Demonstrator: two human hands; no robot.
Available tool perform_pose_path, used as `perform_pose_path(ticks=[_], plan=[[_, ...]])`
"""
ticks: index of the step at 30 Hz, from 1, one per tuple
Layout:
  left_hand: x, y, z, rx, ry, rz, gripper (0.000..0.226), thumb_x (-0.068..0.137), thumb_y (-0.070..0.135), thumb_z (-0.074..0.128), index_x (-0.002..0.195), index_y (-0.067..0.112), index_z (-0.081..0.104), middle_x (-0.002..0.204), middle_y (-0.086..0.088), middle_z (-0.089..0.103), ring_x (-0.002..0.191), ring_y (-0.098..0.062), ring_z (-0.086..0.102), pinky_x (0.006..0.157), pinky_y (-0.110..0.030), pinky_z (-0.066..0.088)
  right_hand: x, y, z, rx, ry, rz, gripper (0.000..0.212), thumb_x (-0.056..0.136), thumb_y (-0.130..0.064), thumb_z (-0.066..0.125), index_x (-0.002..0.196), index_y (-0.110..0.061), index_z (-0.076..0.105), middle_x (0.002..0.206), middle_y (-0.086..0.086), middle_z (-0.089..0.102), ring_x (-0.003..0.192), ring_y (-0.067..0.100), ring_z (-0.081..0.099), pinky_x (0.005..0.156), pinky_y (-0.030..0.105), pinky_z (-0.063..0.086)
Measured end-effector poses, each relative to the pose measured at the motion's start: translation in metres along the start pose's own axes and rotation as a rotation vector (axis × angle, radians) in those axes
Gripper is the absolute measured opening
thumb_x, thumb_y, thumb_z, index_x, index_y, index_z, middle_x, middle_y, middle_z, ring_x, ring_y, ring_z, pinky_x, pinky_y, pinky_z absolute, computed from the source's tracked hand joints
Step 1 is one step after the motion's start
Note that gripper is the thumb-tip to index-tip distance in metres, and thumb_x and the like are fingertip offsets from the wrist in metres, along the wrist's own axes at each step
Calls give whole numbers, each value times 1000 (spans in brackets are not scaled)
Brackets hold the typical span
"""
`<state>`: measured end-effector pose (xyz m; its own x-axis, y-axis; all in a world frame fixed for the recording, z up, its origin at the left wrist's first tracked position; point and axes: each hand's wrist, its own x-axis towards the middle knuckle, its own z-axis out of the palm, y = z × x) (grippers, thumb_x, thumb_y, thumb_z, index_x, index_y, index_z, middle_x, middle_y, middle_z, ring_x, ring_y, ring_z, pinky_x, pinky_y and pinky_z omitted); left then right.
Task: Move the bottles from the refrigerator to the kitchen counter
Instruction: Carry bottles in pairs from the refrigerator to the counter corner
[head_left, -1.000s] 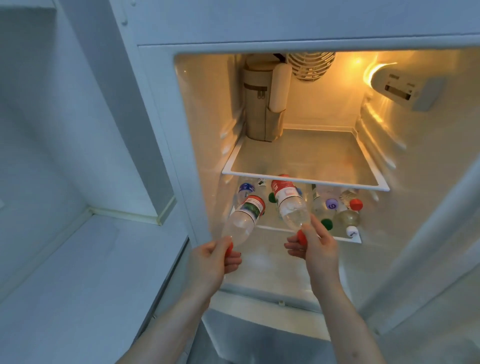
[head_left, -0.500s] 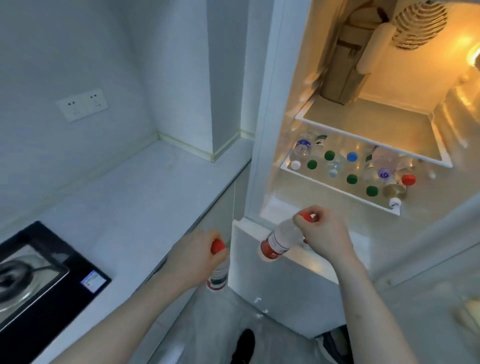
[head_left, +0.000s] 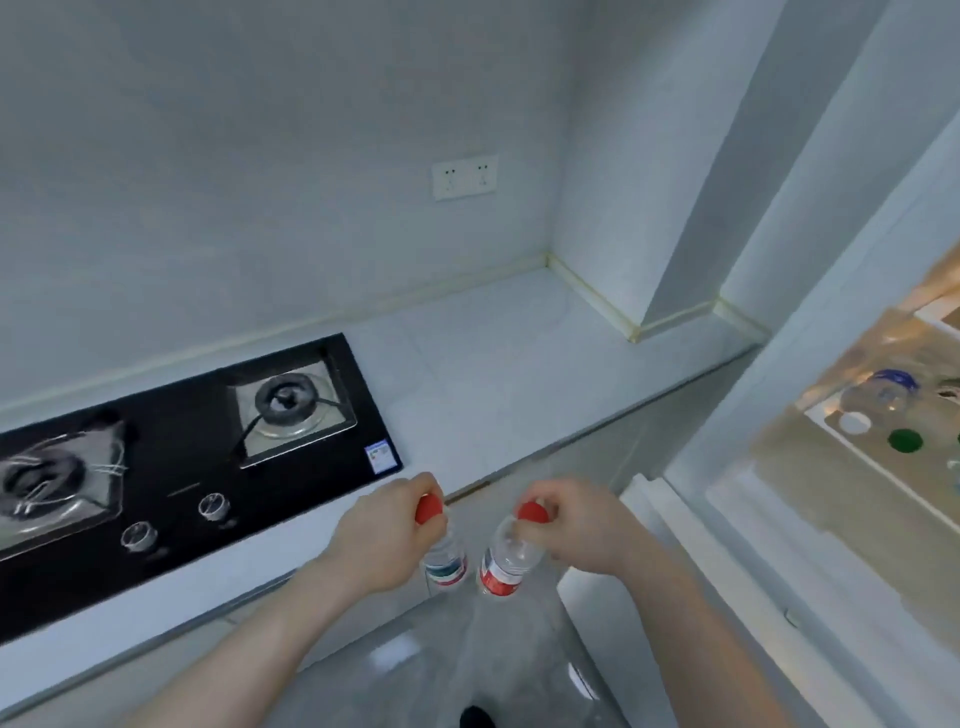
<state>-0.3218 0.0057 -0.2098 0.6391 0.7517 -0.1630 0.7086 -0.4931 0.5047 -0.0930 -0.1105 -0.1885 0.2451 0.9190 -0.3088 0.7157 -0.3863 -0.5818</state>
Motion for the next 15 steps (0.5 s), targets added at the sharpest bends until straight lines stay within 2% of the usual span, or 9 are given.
perform_pose_path(ticks=[3,6,9,15], plan=[[-12,-22,-11,-27,95,-110,9,93,43,54,98,35,53,92,11,61,81,-12,59,72,-35,52,33,-25,9,-133,-42,-131,23,87,-54,66,97,-33,65,81,-12,68,79,9,63,76,35,54],[-26,-40,-18,-32,174,-210,7,94,40,54,98,36,51,90,10,58,78,-11,58,70,-33,50,58,-50,12,-243,-119,-248,19,96,-51,57,103,-34,58,89,-6,64,82,19,59,65,33,44],[-45,-56,-27,-54,229,-310,6,94,39,55,98,36,51,90,9,57,76,-13,58,68,-33,49,78,-78,20,-297,-182,-360,15,96,-47,56,102,-34,56,91,-4,62,82,21,58,62,32,40],[-133,-115,-54,-70,423,-514,6,96,41,51,98,35,50,89,10,59,76,-13,58,72,-35,51,101,-181,74,-395,-339,-633,6,94,-41,55,96,-35,54,86,-11,62,80,12,58,69,33,49]])
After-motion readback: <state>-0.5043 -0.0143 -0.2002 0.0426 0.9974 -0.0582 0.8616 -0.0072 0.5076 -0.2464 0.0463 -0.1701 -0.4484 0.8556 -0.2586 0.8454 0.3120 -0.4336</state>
